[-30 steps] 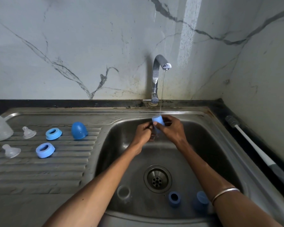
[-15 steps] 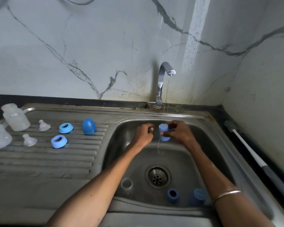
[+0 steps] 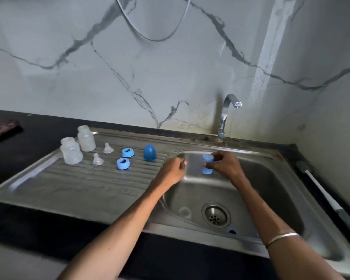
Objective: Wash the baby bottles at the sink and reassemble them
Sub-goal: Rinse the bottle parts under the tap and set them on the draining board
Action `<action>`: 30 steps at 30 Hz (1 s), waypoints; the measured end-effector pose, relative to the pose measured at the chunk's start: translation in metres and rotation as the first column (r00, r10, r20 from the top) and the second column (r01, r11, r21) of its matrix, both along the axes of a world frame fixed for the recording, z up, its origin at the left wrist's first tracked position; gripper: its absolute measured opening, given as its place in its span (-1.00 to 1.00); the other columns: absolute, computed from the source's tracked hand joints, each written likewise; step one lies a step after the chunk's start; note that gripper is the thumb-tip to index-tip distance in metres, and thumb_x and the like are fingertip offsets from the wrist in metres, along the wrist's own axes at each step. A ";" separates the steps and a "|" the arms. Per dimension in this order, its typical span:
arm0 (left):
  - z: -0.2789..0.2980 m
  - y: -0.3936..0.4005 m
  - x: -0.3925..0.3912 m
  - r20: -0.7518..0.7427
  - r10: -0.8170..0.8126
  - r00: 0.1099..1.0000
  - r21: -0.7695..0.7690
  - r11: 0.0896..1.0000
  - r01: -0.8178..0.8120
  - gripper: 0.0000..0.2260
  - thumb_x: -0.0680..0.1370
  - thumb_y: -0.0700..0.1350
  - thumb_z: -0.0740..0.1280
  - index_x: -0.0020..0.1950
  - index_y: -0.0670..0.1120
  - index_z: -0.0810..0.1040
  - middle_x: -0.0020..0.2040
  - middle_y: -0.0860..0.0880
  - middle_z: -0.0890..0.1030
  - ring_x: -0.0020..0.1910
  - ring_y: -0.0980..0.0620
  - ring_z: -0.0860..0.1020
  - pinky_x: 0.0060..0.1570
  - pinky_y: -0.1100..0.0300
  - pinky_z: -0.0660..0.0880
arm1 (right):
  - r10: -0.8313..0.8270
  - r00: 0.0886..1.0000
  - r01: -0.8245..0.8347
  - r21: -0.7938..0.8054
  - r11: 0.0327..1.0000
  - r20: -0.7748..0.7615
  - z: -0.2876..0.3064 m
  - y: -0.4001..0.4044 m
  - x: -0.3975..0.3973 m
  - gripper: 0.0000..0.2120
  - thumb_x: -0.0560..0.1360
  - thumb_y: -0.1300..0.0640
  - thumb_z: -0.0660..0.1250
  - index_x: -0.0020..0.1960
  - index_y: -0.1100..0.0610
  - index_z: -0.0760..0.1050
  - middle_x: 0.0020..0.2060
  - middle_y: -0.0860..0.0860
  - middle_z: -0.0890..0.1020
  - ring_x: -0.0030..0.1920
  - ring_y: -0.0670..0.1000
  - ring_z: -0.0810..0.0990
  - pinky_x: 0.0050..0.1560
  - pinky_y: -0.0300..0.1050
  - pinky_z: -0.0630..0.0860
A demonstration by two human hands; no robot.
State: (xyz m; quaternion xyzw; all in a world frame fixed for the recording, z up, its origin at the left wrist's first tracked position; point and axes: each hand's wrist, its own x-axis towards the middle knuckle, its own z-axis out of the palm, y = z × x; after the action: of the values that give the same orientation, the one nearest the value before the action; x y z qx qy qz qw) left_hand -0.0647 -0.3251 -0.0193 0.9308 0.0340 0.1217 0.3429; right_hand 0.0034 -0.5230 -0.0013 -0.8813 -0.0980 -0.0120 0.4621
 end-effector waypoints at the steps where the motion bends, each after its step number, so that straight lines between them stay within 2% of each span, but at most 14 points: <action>1: 0.002 0.008 -0.008 0.010 0.010 1.000 -0.004 1.000 -0.010 -0.75 0.57 -0.30 0.17 -0.31 -0.17 0.44 -0.32 -0.21 0.53 -0.26 -0.15 0.53 -0.24 -0.02 0.36 | 0.012 1.000 -0.012 -0.001 1.000 0.015 0.003 0.009 -0.004 -0.58 0.26 0.04 0.62 0.07 0.08 0.62 -0.11 -0.01 0.70 -0.12 -0.07 0.65 -0.22 -0.31 0.46; 3: 0.006 0.029 -0.025 0.032 0.036 0.999 -0.012 0.999 -0.036 -0.72 0.57 -0.30 0.15 -0.35 -0.15 0.35 -0.41 -0.08 0.43 -0.32 -0.08 0.44 -0.26 -0.02 0.35 | 0.052 0.998 -0.052 0.002 0.999 0.033 0.010 0.032 -0.014 -0.62 0.28 0.04 0.60 0.06 0.07 0.63 -0.11 -0.03 0.71 -0.12 -0.08 0.66 -0.21 -0.28 0.49; 5: 0.010 0.050 -0.041 0.042 0.075 0.996 -0.021 0.997 -0.074 -0.71 0.63 -0.21 0.16 -0.28 -0.15 0.46 -0.35 -0.08 0.52 -0.27 -0.10 0.50 -0.19 -0.04 0.47 | 0.096 0.995 -0.097 0.022 0.995 0.039 0.015 0.058 -0.023 -0.63 0.29 0.02 0.60 0.05 0.07 0.63 -0.12 -0.04 0.72 -0.09 -0.05 0.68 -0.13 -0.18 0.56; 6: 0.012 0.059 -0.048 0.044 0.109 0.993 -0.018 0.994 -0.108 -0.74 0.65 -0.17 0.18 -0.19 -0.13 0.56 -0.25 -0.11 0.60 -0.19 -0.13 0.56 -0.12 -0.05 0.51 | 0.121 0.992 -0.122 0.027 0.992 0.043 0.017 0.070 -0.029 -0.62 0.30 0.02 0.60 0.06 0.09 0.63 -0.12 -0.04 0.71 -0.09 -0.04 0.67 -0.12 -0.17 0.55; 8: 0.013 0.079 -0.064 0.097 0.176 0.980 0.011 0.984 -0.178 -0.79 0.64 -0.18 0.20 -0.05 -0.13 0.63 -0.12 -0.14 0.66 -0.07 -0.17 0.61 -0.10 0.01 0.51 | 0.164 0.985 -0.166 0.031 0.986 0.052 0.020 0.096 -0.040 -0.63 0.32 0.04 0.59 0.07 0.11 0.60 -0.10 -0.04 0.69 -0.10 -0.04 0.65 -0.21 -0.26 0.49; 10: 0.013 0.095 -0.081 0.160 0.224 0.961 0.064 0.969 -0.237 -0.80 0.61 -0.23 0.20 -0.13 -0.11 0.58 -0.20 -0.13 0.61 -0.09 -0.23 0.58 -0.18 0.03 0.45 | 0.195 0.979 -0.197 0.029 0.980 0.057 0.017 0.121 -0.050 -0.63 0.34 0.06 0.59 0.09 0.12 0.59 -0.08 -0.03 0.68 -0.08 -0.04 0.64 -0.21 -0.28 0.46; 12: 0.010 0.110 -0.094 0.165 0.265 0.950 0.112 0.952 -0.285 -0.82 0.59 -0.23 0.20 -0.09 -0.12 0.59 -0.15 -0.13 0.63 -0.07 -0.22 0.59 -0.21 0.04 0.45 | 0.207 0.977 -0.209 0.022 0.978 0.058 0.012 0.143 -0.056 -0.60 0.33 0.07 0.59 0.11 0.12 0.60 -0.05 0.00 0.69 -0.07 -0.04 0.63 -0.14 -0.25 0.45; 14: 0.005 0.124 -0.102 0.167 0.283 0.945 0.143 0.941 -0.307 -0.79 0.59 -0.22 0.20 0.04 -0.10 0.62 -0.02 -0.14 0.67 -0.01 -0.21 0.60 -0.14 0.01 0.52 | 0.211 0.976 -0.213 0.022 0.977 0.058 0.006 0.161 -0.059 -0.56 0.31 0.07 0.60 0.14 0.14 0.60 -0.04 0.00 0.69 -0.09 -0.06 0.61 -0.14 -0.29 0.44; 16: 0.003 0.134 -0.107 0.180 0.269 0.946 0.176 0.938 -0.300 -0.79 0.59 -0.20 0.18 0.07 -0.06 0.59 0.00 -0.13 0.67 0.01 -0.23 0.60 -0.12 0.00 0.52 | 0.219 0.974 -0.221 0.024 0.975 0.062 0.003 0.173 -0.062 -0.55 0.33 0.10 0.59 0.16 0.17 0.58 -0.05 -0.02 0.66 -0.11 -0.08 0.59 -0.25 -0.44 0.40; 18: 0.003 0.141 -0.109 0.212 0.238 0.948 0.201 0.938 -0.281 -0.78 0.60 -0.21 0.16 0.12 -0.09 0.59 0.11 -0.13 0.65 0.07 -0.22 0.60 -0.06 -0.02 0.54 | 0.230 0.970 -0.233 0.032 0.972 0.073 0.001 0.183 -0.063 -0.53 0.35 0.15 0.58 0.20 0.22 0.55 -0.03 0.02 0.65 -0.11 -0.07 0.58 -0.29 -0.49 0.40; 20: 0.003 0.146 -0.110 0.229 0.216 0.949 0.214 0.940 -0.265 -0.74 0.63 -0.23 0.17 0.22 -0.16 0.58 0.27 -0.13 0.60 0.18 -0.19 0.58 0.10 -0.05 0.54 | 0.234 0.969 -0.236 0.024 0.971 0.080 -0.001 0.191 -0.060 -0.50 0.35 0.15 0.57 0.23 0.22 0.54 0.04 0.07 0.67 -0.07 -0.05 0.60 -0.14 -0.35 0.48; 23: 0.002 0.150 -0.109 0.222 0.196 0.955 0.242 0.938 -0.249 -0.73 0.64 -0.24 0.16 0.27 -0.19 0.56 0.32 -0.12 0.57 0.22 -0.17 0.56 0.15 -0.04 0.53 | 0.228 0.969 -0.230 0.006 0.973 0.091 -0.002 0.197 -0.058 -0.49 0.34 0.14 0.58 0.24 0.21 0.54 0.08 0.09 0.67 -0.02 0.00 0.63 0.00 -0.18 0.53; 30: -0.005 0.155 -0.107 0.208 0.198 0.958 0.253 0.935 -0.248 -0.74 0.65 -0.21 0.17 0.29 -0.17 0.54 0.30 -0.11 0.58 0.19 -0.16 0.57 0.12 -0.04 0.54 | 0.250 0.966 -0.252 0.018 0.968 0.073 -0.005 0.197 -0.056 -0.46 0.36 0.12 0.58 0.27 0.20 0.51 0.07 0.11 0.65 -0.06 -0.02 0.60 -0.08 -0.21 0.50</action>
State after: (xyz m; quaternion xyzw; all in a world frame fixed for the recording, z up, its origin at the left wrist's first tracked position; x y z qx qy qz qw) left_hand -0.1712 -0.1700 -0.0241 0.9448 0.0915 0.2467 0.1951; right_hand -0.0524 -0.3265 -0.0065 -0.8544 -0.2247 0.0142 0.4683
